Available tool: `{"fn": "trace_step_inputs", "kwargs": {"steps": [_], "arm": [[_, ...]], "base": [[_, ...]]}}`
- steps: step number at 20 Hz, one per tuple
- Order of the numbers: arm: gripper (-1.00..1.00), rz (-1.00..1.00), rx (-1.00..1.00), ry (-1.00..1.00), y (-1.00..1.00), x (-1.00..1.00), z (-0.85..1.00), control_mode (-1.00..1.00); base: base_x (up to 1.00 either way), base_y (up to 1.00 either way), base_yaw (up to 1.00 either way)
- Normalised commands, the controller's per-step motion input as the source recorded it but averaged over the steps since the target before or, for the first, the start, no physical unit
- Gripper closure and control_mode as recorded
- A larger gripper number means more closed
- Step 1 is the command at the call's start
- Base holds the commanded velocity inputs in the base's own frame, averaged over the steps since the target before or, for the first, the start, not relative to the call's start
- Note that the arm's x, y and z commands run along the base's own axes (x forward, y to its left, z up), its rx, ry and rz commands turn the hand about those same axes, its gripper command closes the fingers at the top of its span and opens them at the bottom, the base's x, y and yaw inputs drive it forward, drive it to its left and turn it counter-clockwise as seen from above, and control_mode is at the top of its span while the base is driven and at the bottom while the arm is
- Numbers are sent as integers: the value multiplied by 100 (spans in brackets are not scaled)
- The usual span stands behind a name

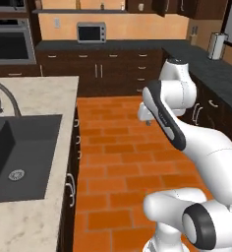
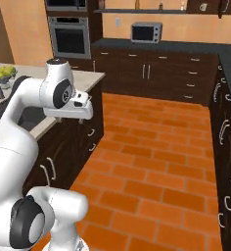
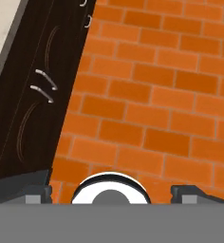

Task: Gather all objects into one cabinet and sort the glasses and bowls to opposite sides.

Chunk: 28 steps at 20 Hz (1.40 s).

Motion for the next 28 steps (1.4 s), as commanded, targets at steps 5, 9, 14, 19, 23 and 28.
{"fn": "trace_step_inputs", "kwargs": {"steps": [5, 9, 14, 19, 23, 28], "arm": [[-100, 0, 0, 0, 0, 0, 0, 100], [-100, 0, 0, 0, 0, 0, 0, 100], [-100, 0, 0, 0, 0, 0, 0, 100], [-100, 0, 0, 0, 0, 0, 0, 100], [-100, 0, 0, 0, 0, 0, 0, 100], [-100, 0, 0, 0, 0, 0, 0, 100]], "base": [[100, -19, 0], [100, -30, -1], [100, -62, -15], [100, -46, -7], [100, 43, -4], [100, -16, 0]]}}
